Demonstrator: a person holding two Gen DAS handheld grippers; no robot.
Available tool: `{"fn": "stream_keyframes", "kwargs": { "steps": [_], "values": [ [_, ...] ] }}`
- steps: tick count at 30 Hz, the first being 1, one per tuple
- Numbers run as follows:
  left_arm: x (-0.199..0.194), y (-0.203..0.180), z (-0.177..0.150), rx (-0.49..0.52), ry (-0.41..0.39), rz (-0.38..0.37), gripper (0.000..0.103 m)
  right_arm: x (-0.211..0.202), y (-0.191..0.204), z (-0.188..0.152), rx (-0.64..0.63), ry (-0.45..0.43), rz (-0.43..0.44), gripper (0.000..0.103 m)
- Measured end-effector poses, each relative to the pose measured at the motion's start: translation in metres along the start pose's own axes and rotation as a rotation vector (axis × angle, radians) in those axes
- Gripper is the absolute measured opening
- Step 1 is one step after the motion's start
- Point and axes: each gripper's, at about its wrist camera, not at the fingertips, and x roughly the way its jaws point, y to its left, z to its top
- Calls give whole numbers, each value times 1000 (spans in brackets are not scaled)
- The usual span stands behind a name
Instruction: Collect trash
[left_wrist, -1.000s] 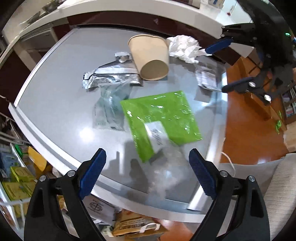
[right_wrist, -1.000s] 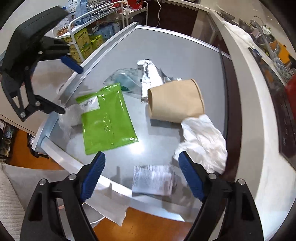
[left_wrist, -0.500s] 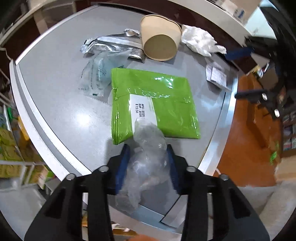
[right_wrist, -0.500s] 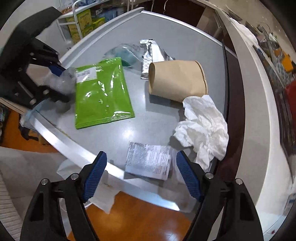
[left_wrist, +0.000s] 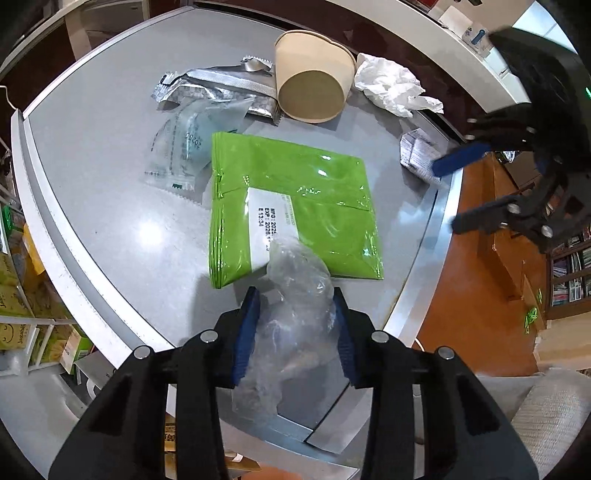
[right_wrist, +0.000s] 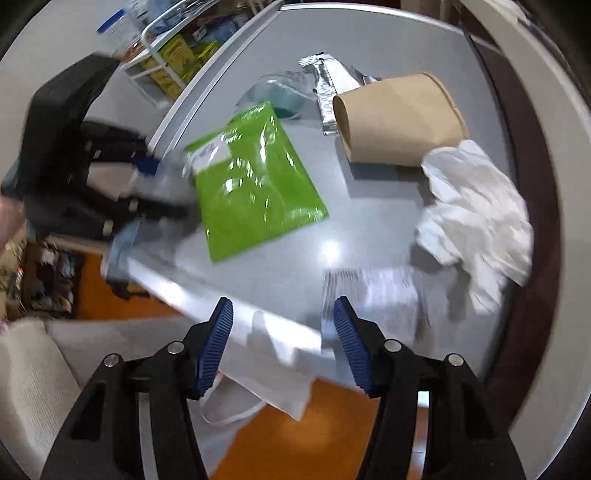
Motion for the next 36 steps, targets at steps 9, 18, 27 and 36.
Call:
{"fn": "stream_keyframes", "kwargs": {
  "steps": [9,18,27,36],
  "values": [
    [-5,3,0,-19,-26,2,40,-22,10,-17,-22,110,-22,60],
    [-9,3,-3,-10,-24,-11,40,9,13,10,18,104,3,61],
    [-12,5,-3,-25,-44,-3,40,-34,19,24,-69,-38,-264,75],
    [-6,-4,-4,-1,-35,8,40,14,-3,23,-69,-7,-369,63]
  ]
}}
